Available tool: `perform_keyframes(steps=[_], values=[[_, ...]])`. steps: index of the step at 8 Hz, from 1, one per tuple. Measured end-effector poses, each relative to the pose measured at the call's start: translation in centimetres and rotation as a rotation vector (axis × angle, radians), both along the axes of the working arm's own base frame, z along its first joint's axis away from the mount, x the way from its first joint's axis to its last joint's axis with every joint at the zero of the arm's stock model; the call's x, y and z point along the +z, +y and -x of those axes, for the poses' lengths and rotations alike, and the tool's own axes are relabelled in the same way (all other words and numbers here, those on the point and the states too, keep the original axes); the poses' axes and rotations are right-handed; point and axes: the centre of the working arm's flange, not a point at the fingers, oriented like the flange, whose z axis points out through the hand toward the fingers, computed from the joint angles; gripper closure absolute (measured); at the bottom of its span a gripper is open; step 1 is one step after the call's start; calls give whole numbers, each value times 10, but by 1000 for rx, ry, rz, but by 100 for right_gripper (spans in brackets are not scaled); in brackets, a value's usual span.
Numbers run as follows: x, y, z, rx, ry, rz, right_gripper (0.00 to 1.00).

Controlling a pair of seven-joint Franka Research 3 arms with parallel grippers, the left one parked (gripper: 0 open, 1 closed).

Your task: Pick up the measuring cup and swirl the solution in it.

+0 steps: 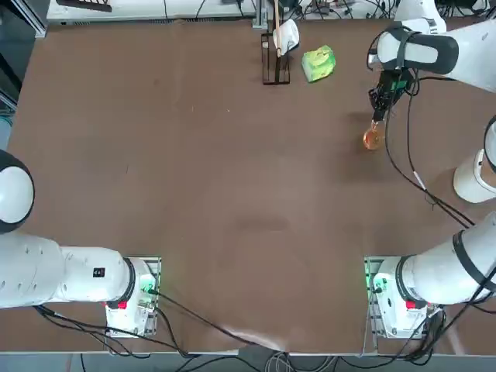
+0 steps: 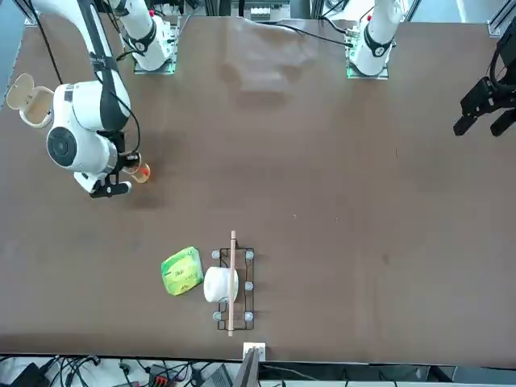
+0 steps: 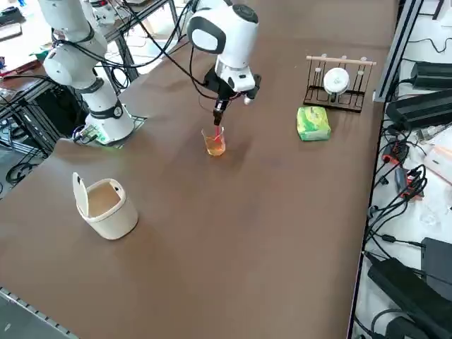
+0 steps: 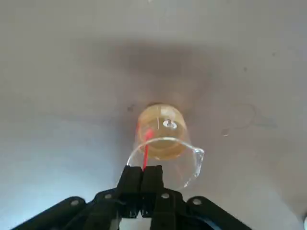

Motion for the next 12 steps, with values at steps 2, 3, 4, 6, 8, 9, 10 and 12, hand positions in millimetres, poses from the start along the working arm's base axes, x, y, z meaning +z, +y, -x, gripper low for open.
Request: perform_keyframes(steps=[2, 3, 4, 6, 8, 9, 10, 12], values=[[0, -9, 4, 97, 17, -24, 98], [1, -22, 3, 133, 18, -11, 98], [2, -34, 2, 150, 15, 10, 98], [7, -45, -4, 143, -11, 20, 98], [13, -40, -12, 60, -60, -4, 98], [15, -34, -14, 12, -74, -20, 98], [16, -29, -14, -23, -78, -33, 98], [15, -24, -13, -67, -68, -33, 98]])
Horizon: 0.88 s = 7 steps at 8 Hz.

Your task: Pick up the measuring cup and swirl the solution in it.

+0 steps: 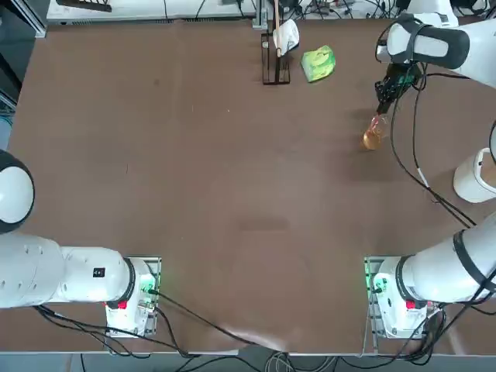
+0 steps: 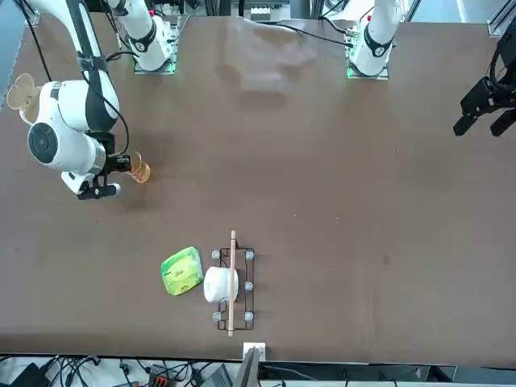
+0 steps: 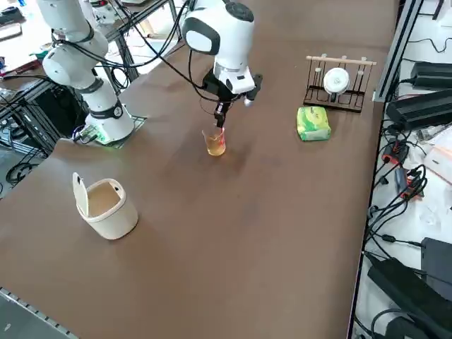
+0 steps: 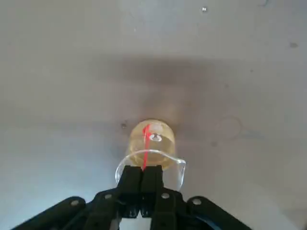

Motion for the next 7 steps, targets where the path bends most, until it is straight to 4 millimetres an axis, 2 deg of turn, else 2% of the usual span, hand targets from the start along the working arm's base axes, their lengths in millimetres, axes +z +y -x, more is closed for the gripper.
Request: perform_keyframes(steps=[3, 5, 7], values=[[-1, 2, 10, -9, 76, -10, 98], [4, 0, 14, 40, 91, -26, 98], [5, -7, 13, 111, 85, 28, 98]])
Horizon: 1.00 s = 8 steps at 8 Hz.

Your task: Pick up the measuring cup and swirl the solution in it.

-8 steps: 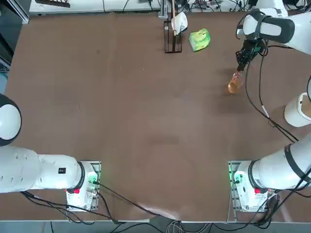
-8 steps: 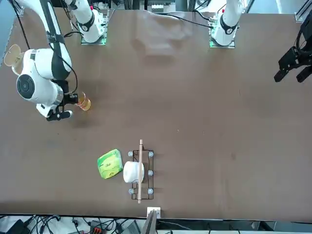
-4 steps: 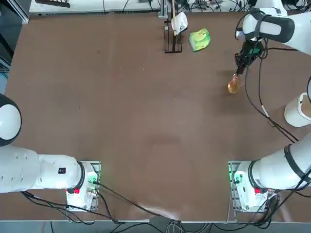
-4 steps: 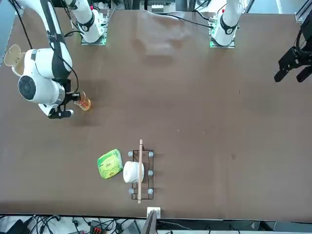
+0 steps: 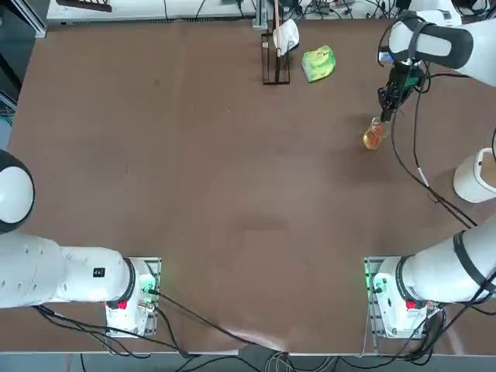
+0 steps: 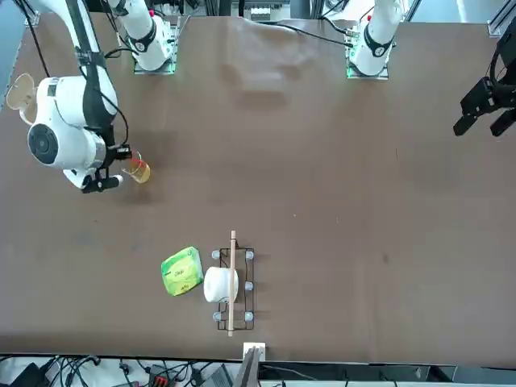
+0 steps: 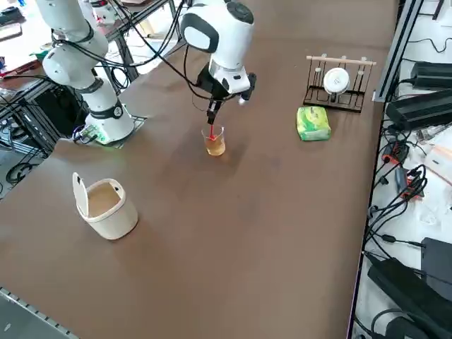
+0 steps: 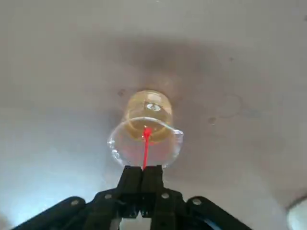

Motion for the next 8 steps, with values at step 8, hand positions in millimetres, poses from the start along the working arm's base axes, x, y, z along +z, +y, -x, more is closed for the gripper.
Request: perform_keyframes(steps=[8], values=[[-3, 15, -12, -45, -101, 46, 98]])
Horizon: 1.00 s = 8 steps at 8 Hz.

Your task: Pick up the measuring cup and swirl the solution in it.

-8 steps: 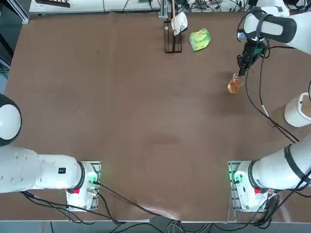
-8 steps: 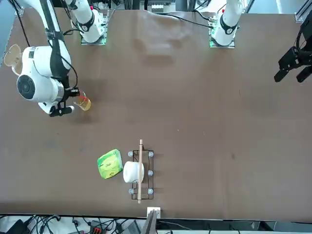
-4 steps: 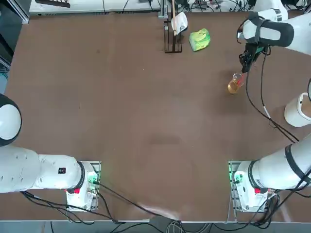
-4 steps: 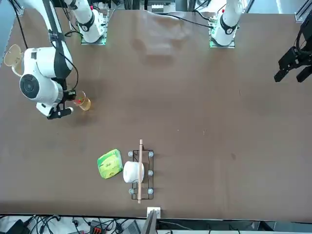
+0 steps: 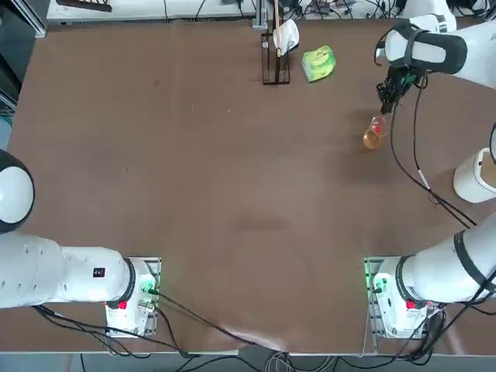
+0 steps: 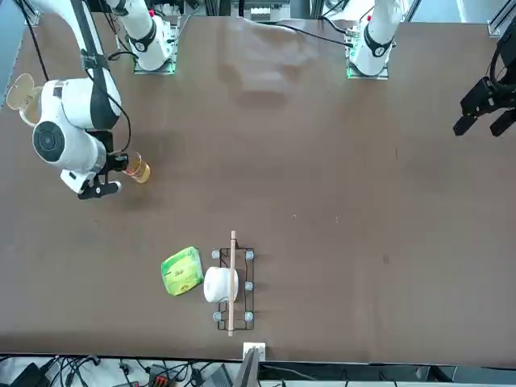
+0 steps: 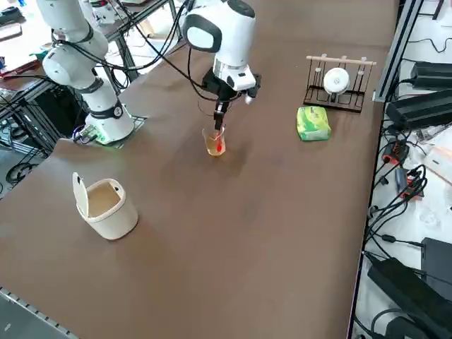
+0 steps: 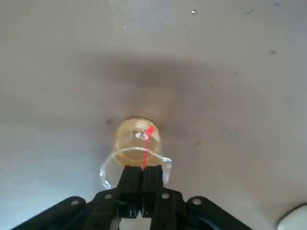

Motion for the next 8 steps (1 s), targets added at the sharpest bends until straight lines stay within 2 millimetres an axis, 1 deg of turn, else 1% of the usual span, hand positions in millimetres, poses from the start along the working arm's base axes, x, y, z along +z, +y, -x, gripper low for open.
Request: perform_keyframes(steps=[2, 4, 5, 6, 8], values=[[-2, 18, 3, -82, -1, 31, 98], [-4, 44, 9, -167, -3, 73, 98], [-6, 57, 12, -183, -8, 112, 98], [-9, 64, 15, -181, -12, 172, 98], [-13, 66, 19, -171, -10, 260, 98]])
